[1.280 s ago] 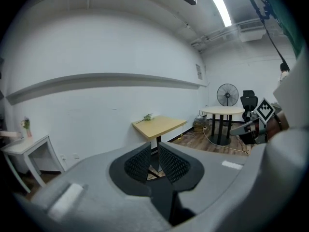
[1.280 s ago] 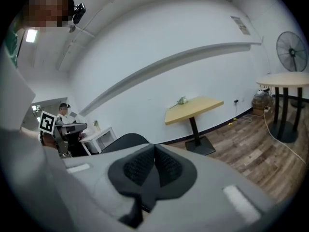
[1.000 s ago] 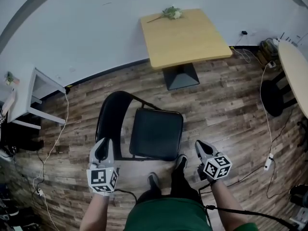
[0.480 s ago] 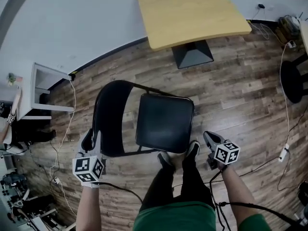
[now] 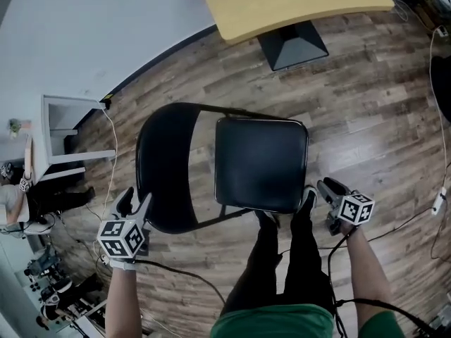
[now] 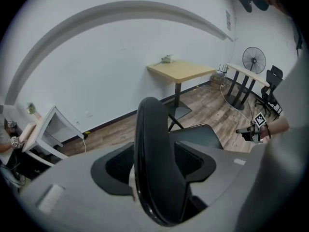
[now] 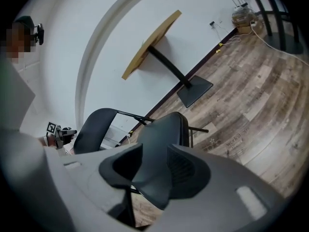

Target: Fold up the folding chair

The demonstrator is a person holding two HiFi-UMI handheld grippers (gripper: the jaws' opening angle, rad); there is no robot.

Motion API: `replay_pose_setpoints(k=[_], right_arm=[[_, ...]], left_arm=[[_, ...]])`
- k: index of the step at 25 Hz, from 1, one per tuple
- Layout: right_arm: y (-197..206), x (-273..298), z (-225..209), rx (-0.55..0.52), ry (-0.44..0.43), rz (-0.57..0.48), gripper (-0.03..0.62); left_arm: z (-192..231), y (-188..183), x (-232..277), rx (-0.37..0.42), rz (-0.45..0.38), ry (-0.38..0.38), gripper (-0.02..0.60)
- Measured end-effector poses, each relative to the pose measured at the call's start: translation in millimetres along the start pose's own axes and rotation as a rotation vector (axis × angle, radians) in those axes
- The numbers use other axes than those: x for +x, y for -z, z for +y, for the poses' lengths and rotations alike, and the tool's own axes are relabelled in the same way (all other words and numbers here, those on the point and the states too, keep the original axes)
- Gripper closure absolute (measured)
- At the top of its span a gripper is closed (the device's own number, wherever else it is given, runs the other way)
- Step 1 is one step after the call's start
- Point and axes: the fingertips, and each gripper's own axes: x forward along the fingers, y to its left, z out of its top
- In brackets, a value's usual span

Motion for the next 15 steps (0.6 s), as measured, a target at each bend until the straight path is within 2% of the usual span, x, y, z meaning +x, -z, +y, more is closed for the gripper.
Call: replay_pose_setpoints(k=[4, 9, 11, 15], right_arm=[[29, 26, -21, 0.027, -0.020, 0.057, 0.359], [57, 61, -30, 0.064, -0.109, 0.116, 0.254], [65, 74, -40, 0.088, -0.131, 0.117, 0.234], [90, 94, -63, 0.135, -0.178, 0.155, 0.192]], left_arm=[[18, 22, 18, -0.047, 0.092, 0.033, 0.275], [19, 38, 35, -0.182, 0.172, 0.219, 0.253], [20, 42, 40, -0.190, 0.197, 0.260, 0.248], [14, 51, 48, -0.179, 0.243, 0.286, 0.247]])
